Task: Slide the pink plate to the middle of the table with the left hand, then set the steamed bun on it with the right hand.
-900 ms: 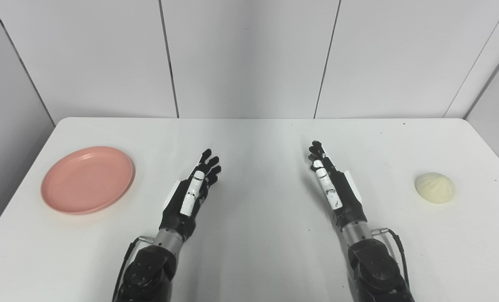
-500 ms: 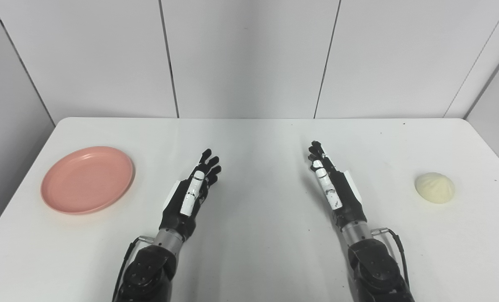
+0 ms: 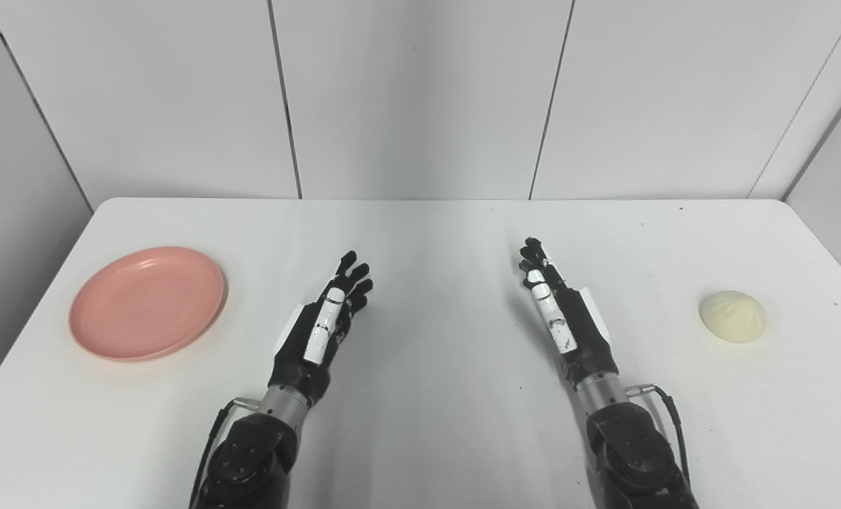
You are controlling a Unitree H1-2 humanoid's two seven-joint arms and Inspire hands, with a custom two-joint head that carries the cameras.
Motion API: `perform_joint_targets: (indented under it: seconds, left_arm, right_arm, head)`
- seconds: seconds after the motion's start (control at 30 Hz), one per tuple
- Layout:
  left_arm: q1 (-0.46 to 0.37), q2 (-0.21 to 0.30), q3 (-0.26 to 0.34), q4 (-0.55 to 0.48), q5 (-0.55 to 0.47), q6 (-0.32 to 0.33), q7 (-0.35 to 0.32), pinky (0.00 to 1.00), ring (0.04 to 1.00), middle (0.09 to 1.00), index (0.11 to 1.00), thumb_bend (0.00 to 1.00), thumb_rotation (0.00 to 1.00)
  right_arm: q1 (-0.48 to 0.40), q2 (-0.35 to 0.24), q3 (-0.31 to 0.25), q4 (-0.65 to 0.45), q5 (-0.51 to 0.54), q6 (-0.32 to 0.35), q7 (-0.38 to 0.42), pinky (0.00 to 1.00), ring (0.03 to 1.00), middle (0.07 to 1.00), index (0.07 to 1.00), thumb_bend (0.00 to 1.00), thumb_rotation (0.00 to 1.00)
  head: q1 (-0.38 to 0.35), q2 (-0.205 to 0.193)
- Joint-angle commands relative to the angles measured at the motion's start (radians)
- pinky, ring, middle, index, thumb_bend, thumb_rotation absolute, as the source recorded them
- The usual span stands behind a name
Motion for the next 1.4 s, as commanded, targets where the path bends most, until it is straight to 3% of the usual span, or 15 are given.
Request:
perform_joint_targets:
  seconds: [0.0, 0.37, 0.77, 0.97, 1.37]
  left_arm:
    - [0.05, 0.01, -0.007, 0.071, 0.012, 0.056, -0.001, 0.97, 0.954, 0.973, 0.981, 0.54, 1.0]
    - [0.047, 0.006, -0.009, 0.077, 0.016, 0.056, 0.003, 0.98, 0.953, 0.97, 0.978, 0.55, 1.0]
    - [0.018, -0.044, -0.033, 0.119, 0.055, 0.037, 0.051, 0.97, 0.949, 0.964, 0.975, 0.53, 1.0]
    - [-0.001, -0.068, -0.04, 0.149, 0.079, 0.024, 0.077, 0.97, 0.945, 0.96, 0.968, 0.53, 1.0]
    - [-0.009, -0.088, -0.043, 0.158, 0.088, 0.018, 0.102, 0.96, 0.943, 0.957, 0.967, 0.52, 1.0]
  right_arm:
    - [0.055, 0.017, 0.007, 0.032, 0.002, -0.012, -0.007, 0.94, 0.939, 0.95, 0.959, 0.2, 1.0]
    - [0.055, 0.014, 0.003, 0.027, 0.011, -0.002, -0.001, 0.94, 0.943, 0.953, 0.96, 0.21, 1.0]
    - [0.047, -0.034, -0.022, 0.038, 0.075, -0.029, 0.051, 0.98, 0.96, 0.973, 0.978, 0.19, 1.0]
    - [0.045, -0.044, -0.035, 0.017, 0.094, -0.003, 0.054, 0.99, 0.956, 0.967, 0.978, 0.13, 1.0]
    - [0.049, -0.048, -0.042, -0.024, 0.099, 0.045, 0.051, 1.0, 0.963, 0.974, 0.986, 0.09, 1.0]
  head:
    - [0.001, 0.001]
    - [0.035, 0.003]
    - [0.257, -0.002]
    - [0.348, -0.005]
    - [0.379, -0.005]
